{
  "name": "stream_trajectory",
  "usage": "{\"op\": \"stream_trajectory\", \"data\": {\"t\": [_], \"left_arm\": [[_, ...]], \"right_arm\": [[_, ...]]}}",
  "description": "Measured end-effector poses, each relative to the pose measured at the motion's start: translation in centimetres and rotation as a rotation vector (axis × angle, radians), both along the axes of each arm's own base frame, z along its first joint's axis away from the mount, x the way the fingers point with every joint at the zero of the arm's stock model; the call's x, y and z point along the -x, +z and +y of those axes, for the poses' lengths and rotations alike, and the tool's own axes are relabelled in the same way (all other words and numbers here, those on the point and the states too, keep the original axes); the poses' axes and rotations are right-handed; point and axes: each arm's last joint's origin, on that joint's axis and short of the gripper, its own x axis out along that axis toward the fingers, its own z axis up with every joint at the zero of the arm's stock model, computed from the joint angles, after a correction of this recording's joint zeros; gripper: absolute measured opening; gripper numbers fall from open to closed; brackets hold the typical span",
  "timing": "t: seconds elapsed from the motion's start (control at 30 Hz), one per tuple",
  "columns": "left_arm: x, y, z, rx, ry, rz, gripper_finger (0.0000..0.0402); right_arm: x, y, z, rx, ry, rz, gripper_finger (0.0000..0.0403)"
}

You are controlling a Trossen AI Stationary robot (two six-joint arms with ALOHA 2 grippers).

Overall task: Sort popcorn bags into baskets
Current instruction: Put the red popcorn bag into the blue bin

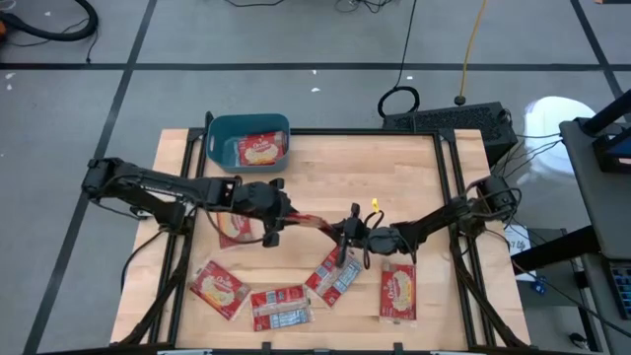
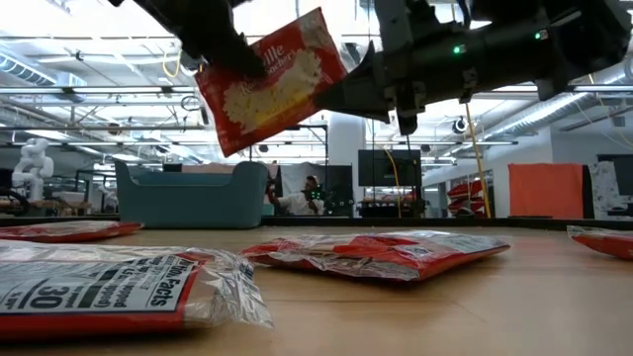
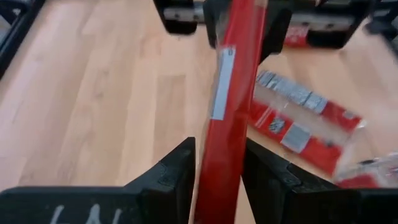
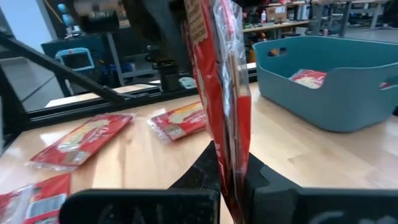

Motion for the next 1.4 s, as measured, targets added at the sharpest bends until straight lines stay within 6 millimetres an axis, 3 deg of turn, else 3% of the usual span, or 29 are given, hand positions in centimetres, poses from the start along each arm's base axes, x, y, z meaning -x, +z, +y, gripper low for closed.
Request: {"op": "stream_trajectory", "data": {"t": [0.6,0.93,1.03,1.13,1.4], "left_arm": [[-0.4,-1.0,2.5,-0.077,0.026,0.051,0.0124],[-0.4,-1.0,3.4,-0.106,0.022,0.050,0.0039],[-0.4,-1.0,3.6,-0.085,0.014,0.051,0.0030],[-0.4,-1.0,3.8,-0.042,0.039,0.048,0.0054],[-1.2,-2.1,4.1,-0.038,0.045,0.078,0.0174]], "right_arm": [[-0.8,-0.9,-4.5,-0.027,-0.007,0.091,0.0000],[-0.9,-1.1,-5.8,-0.025,-0.013,0.119,0.0000],[-0.9,-1.1,-5.9,-0.020,-0.014,0.121,0.0000],[-0.9,-1.1,-5.9,-0.015,-0.013,0.122,0.0000],[-0.9,-1.1,-5.9,-0.014,-0.017,0.121,0.0000]]}}
